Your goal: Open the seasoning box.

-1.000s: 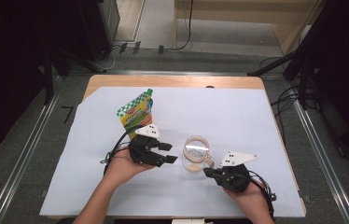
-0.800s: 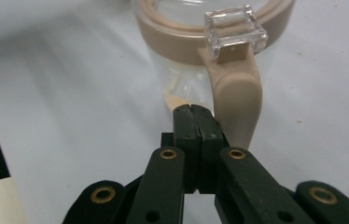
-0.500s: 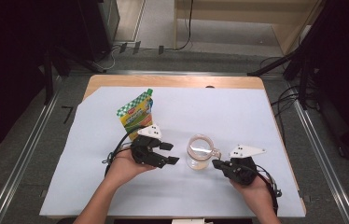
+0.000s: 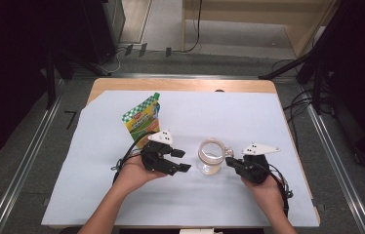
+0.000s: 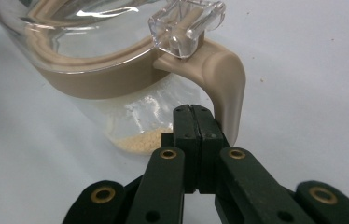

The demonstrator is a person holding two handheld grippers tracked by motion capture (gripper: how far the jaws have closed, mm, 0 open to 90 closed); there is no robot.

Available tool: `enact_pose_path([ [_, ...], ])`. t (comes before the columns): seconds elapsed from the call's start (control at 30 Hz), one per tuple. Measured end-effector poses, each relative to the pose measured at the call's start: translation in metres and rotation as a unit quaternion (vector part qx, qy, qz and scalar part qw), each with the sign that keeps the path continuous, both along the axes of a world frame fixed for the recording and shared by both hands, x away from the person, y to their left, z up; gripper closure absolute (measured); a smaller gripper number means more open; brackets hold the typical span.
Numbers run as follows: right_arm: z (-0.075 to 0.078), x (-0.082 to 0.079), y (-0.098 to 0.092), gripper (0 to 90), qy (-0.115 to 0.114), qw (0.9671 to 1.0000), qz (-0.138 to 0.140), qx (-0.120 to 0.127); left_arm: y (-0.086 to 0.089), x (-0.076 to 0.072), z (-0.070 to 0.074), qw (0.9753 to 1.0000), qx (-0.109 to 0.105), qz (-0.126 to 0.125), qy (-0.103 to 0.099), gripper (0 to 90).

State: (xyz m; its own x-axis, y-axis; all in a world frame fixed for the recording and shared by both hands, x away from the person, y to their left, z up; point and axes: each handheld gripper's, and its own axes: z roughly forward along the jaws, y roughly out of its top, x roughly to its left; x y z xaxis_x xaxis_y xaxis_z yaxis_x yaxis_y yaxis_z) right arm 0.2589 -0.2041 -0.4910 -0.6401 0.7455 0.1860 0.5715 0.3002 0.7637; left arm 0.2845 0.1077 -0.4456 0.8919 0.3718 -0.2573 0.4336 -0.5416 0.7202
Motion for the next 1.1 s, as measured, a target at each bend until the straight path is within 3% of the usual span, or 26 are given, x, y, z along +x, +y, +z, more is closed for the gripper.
enact_pose_path([
  [0.2,0.003,0.001,-0.003,90.0,0.005,0.9999,0.009,0.007,-0.007,0.004,0.0,0.9999,-0.005,-0.004,-0.01,39.5],
  [0.43,0.01,-0.002,-0.014,90.0,0.009,0.9997,0.02,0.006,-0.02,0.015,0.002,0.9991,0.001,-0.029,-0.032,33.0],
  [0.6,0.014,-0.002,-0.026,90.0,0.011,0.9998,0.011,0.011,-0.029,0.022,0.003,0.9982,0.005,-0.043,-0.04,27.3],
  [0.8,0.012,0.004,-0.029,90.0,0.014,0.9999,-0.003,0.01,-0.036,0.034,0.002,0.9982,-0.004,-0.054,-0.027,25.4],
  [0.97,0.007,0.013,-0.024,89.9,0.015,0.9998,-0.015,0.005,-0.048,0.037,-0.002,0.9963,0.004,-0.076,-0.04,22.5],
  [1.03,0.006,0.013,-0.023,90.0,0.014,0.9998,-0.016,0.002,-0.052,0.036,-0.003,0.9961,0.0,-0.077,-0.043,21.2],
  [1.1,0.005,0.015,-0.022,90.0,0.014,0.9997,-0.018,0.001,-0.056,0.035,-0.005,0.9958,0.009,-0.075,-0.051,17.9],
])
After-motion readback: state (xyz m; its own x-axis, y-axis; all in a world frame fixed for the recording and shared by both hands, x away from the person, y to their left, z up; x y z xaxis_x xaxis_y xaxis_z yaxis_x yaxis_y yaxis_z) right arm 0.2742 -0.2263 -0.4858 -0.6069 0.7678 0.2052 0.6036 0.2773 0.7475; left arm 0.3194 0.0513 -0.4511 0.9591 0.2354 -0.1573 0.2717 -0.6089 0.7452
